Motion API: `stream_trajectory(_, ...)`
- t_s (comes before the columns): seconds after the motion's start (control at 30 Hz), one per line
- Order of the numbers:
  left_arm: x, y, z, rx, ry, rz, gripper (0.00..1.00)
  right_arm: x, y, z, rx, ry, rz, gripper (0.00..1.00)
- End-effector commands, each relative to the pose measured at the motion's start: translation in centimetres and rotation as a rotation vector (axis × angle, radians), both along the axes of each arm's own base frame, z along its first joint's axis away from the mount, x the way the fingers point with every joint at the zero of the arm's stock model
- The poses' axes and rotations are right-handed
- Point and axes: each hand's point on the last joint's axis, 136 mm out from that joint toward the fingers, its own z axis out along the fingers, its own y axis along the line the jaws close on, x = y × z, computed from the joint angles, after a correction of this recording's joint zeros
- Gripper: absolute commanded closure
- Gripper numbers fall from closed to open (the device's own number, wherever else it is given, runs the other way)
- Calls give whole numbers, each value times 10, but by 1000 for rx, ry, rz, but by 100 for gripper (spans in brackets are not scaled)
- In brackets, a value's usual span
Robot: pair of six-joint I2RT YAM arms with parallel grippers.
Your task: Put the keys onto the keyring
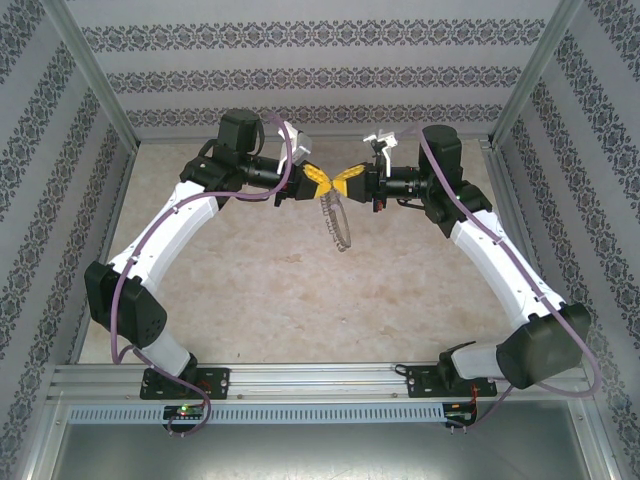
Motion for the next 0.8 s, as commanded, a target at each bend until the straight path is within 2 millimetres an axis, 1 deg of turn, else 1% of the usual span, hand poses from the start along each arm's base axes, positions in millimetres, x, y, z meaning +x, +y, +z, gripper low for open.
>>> stream_trajectory(0.0, -10, 1, 20, -38, -43, -54, 100, -4, 5, 10, 8, -37, 37, 89)
stream_trajectory(0.07, -10, 1, 19, -38, -45, -54, 100, -3, 6, 9, 5, -34, 36, 83)
stream_trajectory(0.1, -10, 1, 20, -37, -45, -54, 100, -3, 6, 9, 4, -34, 37, 83)
stream_trajectory(0.13, -10, 1, 19, -37, -42, -54, 100, -3, 6, 9, 4, -35, 38, 85)
stream_trajectory(0.23, -10, 1, 19, -36, -42, -53, 100, -4, 6, 8, 1, -35, 38, 99)
stream_trajectory(0.4, -5, 1, 18, -27, -40, -24, 99, -4, 6, 9, -12, -48, 39, 100)
stream_trajectory(0.47, 0, 2, 17, -17, -46, 6, 81, -4, 5, 8, -27, -51, 37, 100)
stream_trajectory(0.5, 2, 2, 17, -13, -54, 22, 74, -4, 4, 9, -37, -58, 34, 100)
stream_trajectory(0.53, 4, 4, 17, -9, -62, 38, 68, -4, 3, 8, -48, -62, 32, 100)
stream_trajectory(0.6, 6, 8, 19, -9, -77, 59, 61, -3, 1, 7, -62, -65, 21, 100)
stream_trajectory(0.63, 7, 12, 21, -7, -83, 73, 58, -2, -1, 7, -71, -69, 16, 100)
stream_trajectory(0.77, 8, 29, 27, -10, -108, 115, 53, 0, -6, 7, -105, -74, 3, 100)
